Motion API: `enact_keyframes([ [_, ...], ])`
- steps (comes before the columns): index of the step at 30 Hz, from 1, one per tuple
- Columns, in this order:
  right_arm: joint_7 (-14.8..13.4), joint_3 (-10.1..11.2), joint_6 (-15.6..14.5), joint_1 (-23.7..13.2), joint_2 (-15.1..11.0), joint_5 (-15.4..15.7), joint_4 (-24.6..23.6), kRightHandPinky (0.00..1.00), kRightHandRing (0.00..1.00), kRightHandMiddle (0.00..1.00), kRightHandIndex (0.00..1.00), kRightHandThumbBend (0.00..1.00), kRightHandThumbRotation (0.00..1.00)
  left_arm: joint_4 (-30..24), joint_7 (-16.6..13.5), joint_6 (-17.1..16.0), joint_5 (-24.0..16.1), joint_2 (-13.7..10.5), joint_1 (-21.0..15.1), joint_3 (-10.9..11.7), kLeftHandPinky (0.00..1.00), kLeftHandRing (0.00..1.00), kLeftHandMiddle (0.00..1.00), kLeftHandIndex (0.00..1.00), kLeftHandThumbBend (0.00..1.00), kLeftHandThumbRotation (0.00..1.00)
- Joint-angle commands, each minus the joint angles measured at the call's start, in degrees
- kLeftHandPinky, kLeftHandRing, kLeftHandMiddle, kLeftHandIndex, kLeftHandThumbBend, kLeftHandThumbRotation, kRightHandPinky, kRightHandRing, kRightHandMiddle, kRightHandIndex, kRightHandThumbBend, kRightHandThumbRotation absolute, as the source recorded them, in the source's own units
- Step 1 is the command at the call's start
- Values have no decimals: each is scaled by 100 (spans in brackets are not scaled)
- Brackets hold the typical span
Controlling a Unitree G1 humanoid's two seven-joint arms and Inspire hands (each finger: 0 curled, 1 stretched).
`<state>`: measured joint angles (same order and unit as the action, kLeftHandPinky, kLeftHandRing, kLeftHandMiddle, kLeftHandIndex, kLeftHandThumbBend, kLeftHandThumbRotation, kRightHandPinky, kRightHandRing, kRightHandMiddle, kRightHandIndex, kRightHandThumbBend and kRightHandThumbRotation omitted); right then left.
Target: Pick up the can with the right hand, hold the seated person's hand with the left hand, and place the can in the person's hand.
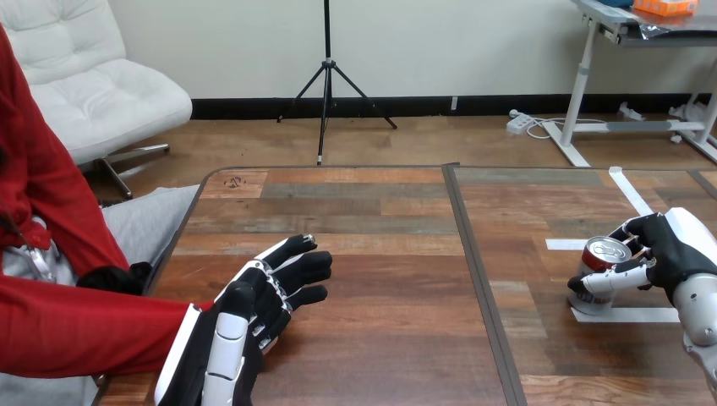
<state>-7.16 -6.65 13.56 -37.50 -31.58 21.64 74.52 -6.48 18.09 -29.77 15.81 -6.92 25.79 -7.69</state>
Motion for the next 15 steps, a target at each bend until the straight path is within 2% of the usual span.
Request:
enact_keyframes([
  [1, -184, 35, 212, -166, 62, -59, -52, 41, 45, 47, 46, 84, 0, -201, -36, -71, -14, 125, -325, 103, 77, 80, 76, 79, 63, 100],
  [10, -160, 26, 230, -166, 57, -57, -66, 40, 44, 47, 46, 84, 0, -225, -69, -56, -27, 121, -305, 95, 77, 80, 76, 78, 63, 100],
  [15, -65, 33, 426, -153, 29, -86, -160, 41, 44, 47, 46, 84, 0, -202, -225, -221, -338, 85, -353, 216, 75, 78, 76, 78, 64, 100],
])
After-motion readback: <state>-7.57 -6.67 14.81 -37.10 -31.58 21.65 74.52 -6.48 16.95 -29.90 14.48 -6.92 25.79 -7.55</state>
